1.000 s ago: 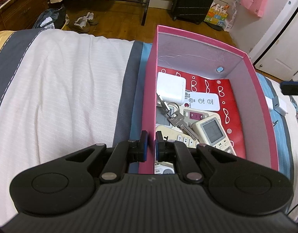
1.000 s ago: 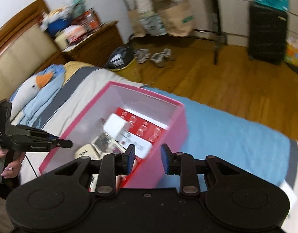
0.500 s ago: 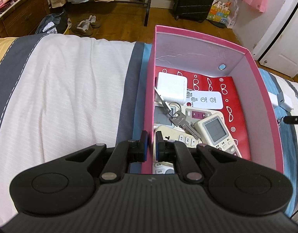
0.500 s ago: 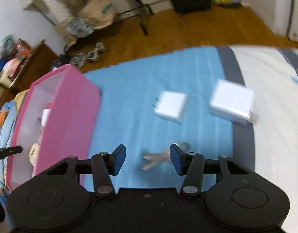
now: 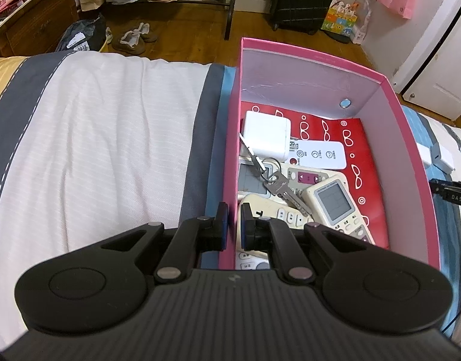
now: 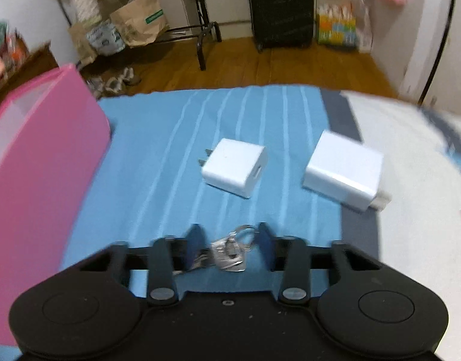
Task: Organize rigid objects
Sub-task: 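Return the right tool to the bed and grasp the second set of keys, then carry the keys into the pink box and release them with the right tool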
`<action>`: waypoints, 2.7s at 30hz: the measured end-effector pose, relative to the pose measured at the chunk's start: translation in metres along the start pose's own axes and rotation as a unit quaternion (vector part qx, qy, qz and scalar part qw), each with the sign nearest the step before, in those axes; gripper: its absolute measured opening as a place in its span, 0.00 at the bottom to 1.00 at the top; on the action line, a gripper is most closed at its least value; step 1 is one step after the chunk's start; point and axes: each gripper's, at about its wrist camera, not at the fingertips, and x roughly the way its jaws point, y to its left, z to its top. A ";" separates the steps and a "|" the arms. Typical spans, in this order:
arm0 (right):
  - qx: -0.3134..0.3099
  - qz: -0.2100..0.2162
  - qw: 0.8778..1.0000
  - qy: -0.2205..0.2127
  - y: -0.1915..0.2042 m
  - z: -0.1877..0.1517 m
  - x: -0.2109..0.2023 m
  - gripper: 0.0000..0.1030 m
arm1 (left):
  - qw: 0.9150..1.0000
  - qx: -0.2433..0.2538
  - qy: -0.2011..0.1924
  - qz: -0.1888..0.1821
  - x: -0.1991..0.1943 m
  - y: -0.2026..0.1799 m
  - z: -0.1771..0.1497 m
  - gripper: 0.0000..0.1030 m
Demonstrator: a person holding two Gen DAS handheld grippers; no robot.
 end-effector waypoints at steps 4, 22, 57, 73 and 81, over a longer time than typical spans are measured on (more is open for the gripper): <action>-0.001 0.019 0.999 -0.030 -0.009 0.001 -0.010 0.06 | 1.000 0.000 0.000 0.000 0.001 0.001 0.003 0.06; -0.018 0.082 0.992 -0.093 0.020 0.011 -0.070 0.06 | 1.000 -0.005 0.001 0.012 0.002 0.000 0.006 0.06; -0.228 0.213 0.945 -0.096 0.193 0.062 -0.105 0.06 | 1.000 -0.001 -0.013 -0.020 0.001 0.011 0.005 0.05; -0.269 0.181 0.946 0.013 0.228 0.099 -0.013 0.06 | 0.999 0.006 -0.017 -0.027 0.003 0.010 0.004 0.05; -0.183 0.203 0.962 0.018 0.213 0.116 -0.002 0.17 | 1.000 0.008 -0.015 -0.025 0.004 0.009 0.007 0.05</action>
